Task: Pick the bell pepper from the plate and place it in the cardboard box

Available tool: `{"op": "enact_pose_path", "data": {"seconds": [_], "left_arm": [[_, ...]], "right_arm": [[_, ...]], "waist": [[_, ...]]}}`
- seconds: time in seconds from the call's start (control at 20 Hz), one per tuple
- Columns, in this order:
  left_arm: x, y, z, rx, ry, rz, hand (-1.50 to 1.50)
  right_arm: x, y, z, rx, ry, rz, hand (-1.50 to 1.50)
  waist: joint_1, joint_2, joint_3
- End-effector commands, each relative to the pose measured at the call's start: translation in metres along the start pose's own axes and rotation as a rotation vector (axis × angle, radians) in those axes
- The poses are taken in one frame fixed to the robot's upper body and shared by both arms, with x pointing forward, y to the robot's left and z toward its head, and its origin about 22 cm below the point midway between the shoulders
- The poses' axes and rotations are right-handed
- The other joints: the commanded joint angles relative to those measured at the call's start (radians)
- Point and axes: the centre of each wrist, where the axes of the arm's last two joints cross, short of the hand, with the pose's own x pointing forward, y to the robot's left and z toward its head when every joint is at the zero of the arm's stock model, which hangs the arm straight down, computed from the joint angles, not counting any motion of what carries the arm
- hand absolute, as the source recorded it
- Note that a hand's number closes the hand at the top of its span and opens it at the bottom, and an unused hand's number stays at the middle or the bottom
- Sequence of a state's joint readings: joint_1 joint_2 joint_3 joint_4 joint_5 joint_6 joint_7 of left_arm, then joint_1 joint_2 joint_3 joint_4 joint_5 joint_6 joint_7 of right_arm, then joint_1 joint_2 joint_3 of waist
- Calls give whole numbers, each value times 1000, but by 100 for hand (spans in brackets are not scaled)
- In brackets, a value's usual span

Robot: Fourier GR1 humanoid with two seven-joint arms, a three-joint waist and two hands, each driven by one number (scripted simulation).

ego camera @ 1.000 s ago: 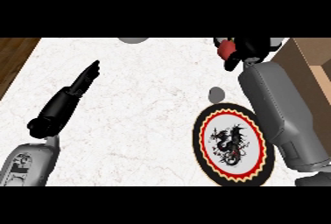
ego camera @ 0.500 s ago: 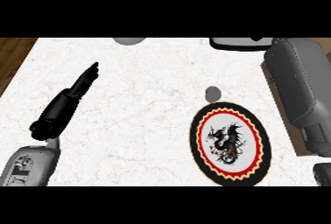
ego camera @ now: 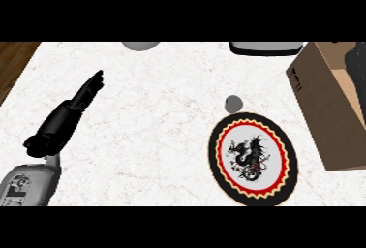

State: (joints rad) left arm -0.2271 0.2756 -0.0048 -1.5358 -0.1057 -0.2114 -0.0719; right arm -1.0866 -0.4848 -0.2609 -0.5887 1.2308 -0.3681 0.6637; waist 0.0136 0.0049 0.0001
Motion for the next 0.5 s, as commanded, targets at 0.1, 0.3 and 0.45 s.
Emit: {"op": "enact_pose_path", "data": {"seconds": [0.1,0.3,0.45], "left_arm": [[4,-1,3,1,8,-9,0],[3,-4,11,-7,0,20,0],[-5,11,-14,20,4,-17,0]], "right_arm": [[-57,-4,-34,138,76,127,150],[-81,-4,-45,374,174,122,150],[-115,-1,-51,430,141,132,150]], "waist": [[0,0,1],[2,-3,1],[-16,3,0]]}}
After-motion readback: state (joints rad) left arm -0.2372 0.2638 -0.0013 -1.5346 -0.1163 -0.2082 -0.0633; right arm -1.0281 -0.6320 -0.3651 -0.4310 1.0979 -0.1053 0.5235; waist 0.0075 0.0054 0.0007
